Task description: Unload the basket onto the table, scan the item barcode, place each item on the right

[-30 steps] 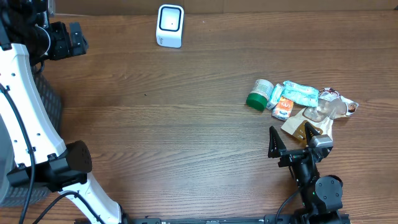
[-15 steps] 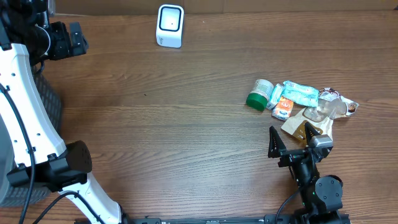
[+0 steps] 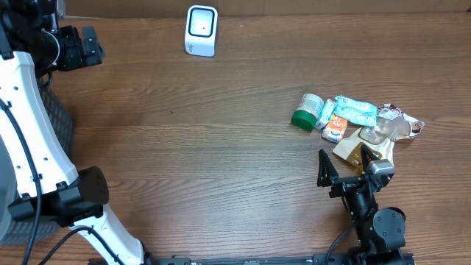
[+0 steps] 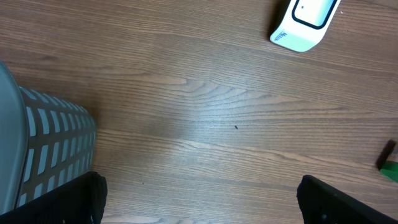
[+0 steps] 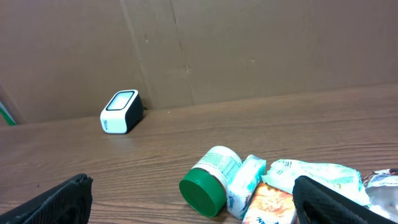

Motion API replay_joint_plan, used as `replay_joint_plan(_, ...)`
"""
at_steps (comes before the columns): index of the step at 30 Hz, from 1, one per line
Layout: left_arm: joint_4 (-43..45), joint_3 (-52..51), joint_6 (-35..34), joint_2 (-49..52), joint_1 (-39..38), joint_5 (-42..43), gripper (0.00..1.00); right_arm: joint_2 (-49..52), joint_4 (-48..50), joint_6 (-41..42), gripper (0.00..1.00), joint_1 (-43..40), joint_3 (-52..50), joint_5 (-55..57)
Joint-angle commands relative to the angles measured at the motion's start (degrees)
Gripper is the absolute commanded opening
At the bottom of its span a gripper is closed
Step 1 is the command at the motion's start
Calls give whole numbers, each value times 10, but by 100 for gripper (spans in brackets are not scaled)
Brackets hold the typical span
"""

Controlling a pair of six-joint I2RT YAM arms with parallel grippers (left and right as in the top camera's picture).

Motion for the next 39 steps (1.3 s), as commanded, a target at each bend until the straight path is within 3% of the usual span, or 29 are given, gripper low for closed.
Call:
replay_joint_plan(1,-1,8,7,-7,-2,0,100,-6,2,0,100,4,-6,-3)
replay_joint_plan(12,0,-19,7,-48,-14,0,100,-6,2,0,100,4,-6,-2)
replay_joint_plan(21,16,-295,7,-315,-61,-7,100,-6,2,0,100,4,-6,-2)
replay_joint_plan(25,145,-412,5,-418,-62,-8,100,-6,2,0,100,4,-6,-2)
replay_joint_plan(31,455,-661,-64,-605,-69,11,100,-6,2,0,100,4,-6,-2)
replay_joint_plan(39,760,-953,-64,-817,-126,7,100,-6,2,0,100,4,-6,-2)
